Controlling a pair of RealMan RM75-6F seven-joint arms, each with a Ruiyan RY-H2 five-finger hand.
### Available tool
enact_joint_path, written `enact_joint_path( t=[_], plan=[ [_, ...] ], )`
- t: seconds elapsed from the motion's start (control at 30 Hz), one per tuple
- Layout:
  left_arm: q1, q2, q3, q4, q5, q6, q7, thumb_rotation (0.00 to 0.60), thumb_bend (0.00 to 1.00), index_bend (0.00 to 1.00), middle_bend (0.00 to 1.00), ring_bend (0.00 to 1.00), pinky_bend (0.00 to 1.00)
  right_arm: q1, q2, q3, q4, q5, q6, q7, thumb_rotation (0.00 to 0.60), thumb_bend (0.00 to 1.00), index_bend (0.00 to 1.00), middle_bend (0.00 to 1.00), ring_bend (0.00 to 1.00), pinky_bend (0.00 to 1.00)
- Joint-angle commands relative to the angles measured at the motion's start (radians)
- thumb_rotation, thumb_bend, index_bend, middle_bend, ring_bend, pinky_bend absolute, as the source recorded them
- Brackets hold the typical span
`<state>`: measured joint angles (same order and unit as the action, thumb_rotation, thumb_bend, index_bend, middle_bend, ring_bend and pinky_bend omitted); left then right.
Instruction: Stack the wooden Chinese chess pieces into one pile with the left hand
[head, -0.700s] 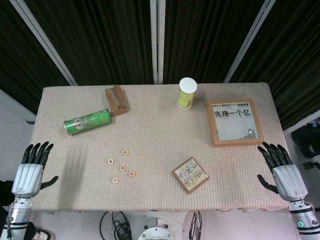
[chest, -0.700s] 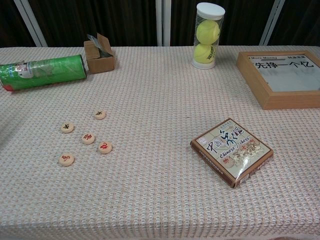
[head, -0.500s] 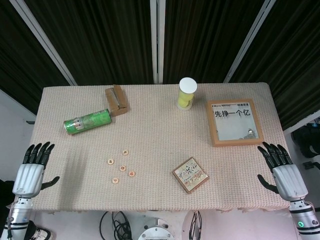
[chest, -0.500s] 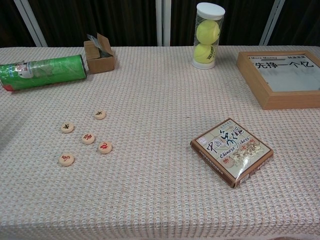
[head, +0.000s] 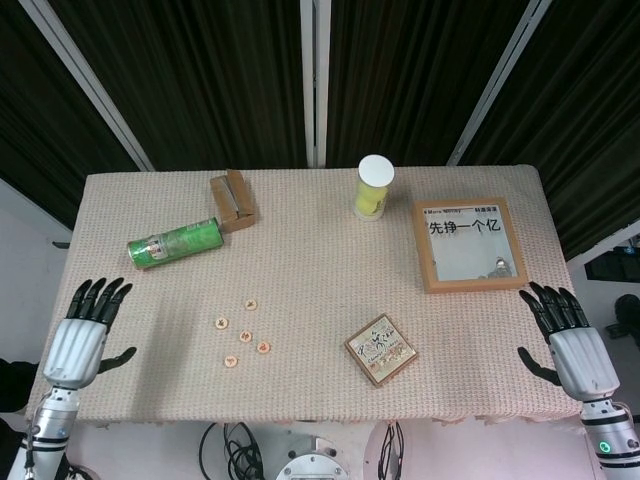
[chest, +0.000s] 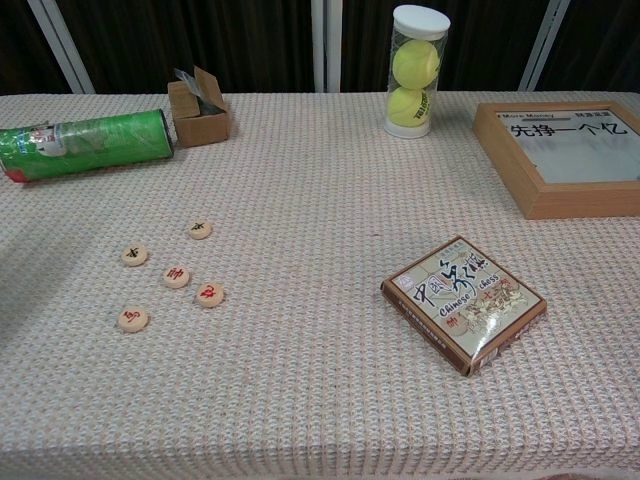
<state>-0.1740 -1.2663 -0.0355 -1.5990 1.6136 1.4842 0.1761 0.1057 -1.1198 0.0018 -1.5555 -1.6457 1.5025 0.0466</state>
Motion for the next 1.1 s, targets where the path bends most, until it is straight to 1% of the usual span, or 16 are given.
enact_joint_path(
  t=[0.03, 0.1, 0.13, 0.2, 0.27, 0.4, 0.5, 0.57, 0.73, 0.83, 1.1],
  plan=[
    [-0.077, -0.011, -0.012, -0.055, 0.03, -0.099, 0.056, 0.6, 0.09, 0.11, 0.07, 0.0, 0.04, -0.002, -0.001, 0.0, 0.005, -0.001, 0.005, 0.001, 0.6, 0.25, 0.0, 0.0, 0.0, 0.0],
    [-0.124, -0.022, -0.015, -0.089, 0.017, -0.185, 0.093, 0.6, 0.09, 0.11, 0.07, 0.0, 0.04, -0.004, -0.001, 0.002, 0.005, 0.001, 0.01, 0.007, 0.6, 0.24, 0.0, 0.0, 0.0, 0.0],
    [-0.148, -0.025, -0.018, -0.114, -0.011, -0.241, 0.117, 0.6, 0.09, 0.11, 0.07, 0.0, 0.04, -0.004, 0.0, 0.003, 0.005, 0.001, 0.011, 0.009, 0.6, 0.24, 0.0, 0.0, 0.0, 0.0],
    [-0.184, -0.033, -0.027, -0.141, -0.052, -0.313, 0.145, 0.6, 0.09, 0.12, 0.07, 0.0, 0.04, -0.001, 0.001, 0.001, 0.007, 0.0, 0.005, 0.013, 0.6, 0.24, 0.0, 0.0, 0.0, 0.0],
    [-0.216, -0.048, -0.036, -0.146, -0.094, -0.372, 0.179, 0.6, 0.09, 0.12, 0.07, 0.0, 0.04, 0.002, 0.001, -0.001, 0.011, 0.003, -0.007, 0.017, 0.6, 0.24, 0.0, 0.0, 0.0, 0.0],
    [-0.251, -0.079, -0.037, -0.137, -0.16, -0.439, 0.241, 0.6, 0.09, 0.12, 0.07, 0.0, 0.04, 0.001, 0.004, -0.001, 0.012, 0.004, -0.005, 0.029, 0.6, 0.25, 0.0, 0.0, 0.0, 0.0],
    [-0.262, -0.116, -0.031, -0.111, -0.179, -0.451, 0.247, 0.6, 0.09, 0.12, 0.07, 0.0, 0.04, -0.003, 0.009, 0.001, 0.014, 0.005, 0.005, 0.042, 0.6, 0.24, 0.0, 0.0, 0.0, 0.0],
    [-0.268, -0.152, -0.026, -0.08, -0.167, -0.444, 0.232, 0.6, 0.09, 0.13, 0.07, 0.0, 0.04, -0.006, 0.012, 0.001, 0.013, 0.003, 0.012, 0.047, 0.6, 0.25, 0.0, 0.0, 0.0, 0.0],
    [-0.293, -0.221, -0.01, -0.015, -0.136, -0.454, 0.188, 0.6, 0.09, 0.19, 0.07, 0.0, 0.04, -0.006, 0.014, 0.0, 0.01, 0.001, 0.013, 0.047, 0.6, 0.24, 0.0, 0.0, 0.0, 0.0],
    [-0.304, -0.246, -0.01, 0.013, -0.135, -0.456, 0.173, 0.6, 0.1, 0.24, 0.07, 0.0, 0.04, -0.008, 0.015, 0.001, 0.009, 0.0, 0.017, 0.048, 0.6, 0.25, 0.0, 0.0, 0.0, 0.0],
    [-0.331, -0.282, -0.021, 0.06, -0.164, -0.475, 0.139, 0.6, 0.15, 0.26, 0.07, 0.0, 0.04, -0.008, 0.018, 0.003, 0.013, 0.004, 0.017, 0.061, 0.6, 0.25, 0.0, 0.0, 0.0, 0.0]
  ],
)
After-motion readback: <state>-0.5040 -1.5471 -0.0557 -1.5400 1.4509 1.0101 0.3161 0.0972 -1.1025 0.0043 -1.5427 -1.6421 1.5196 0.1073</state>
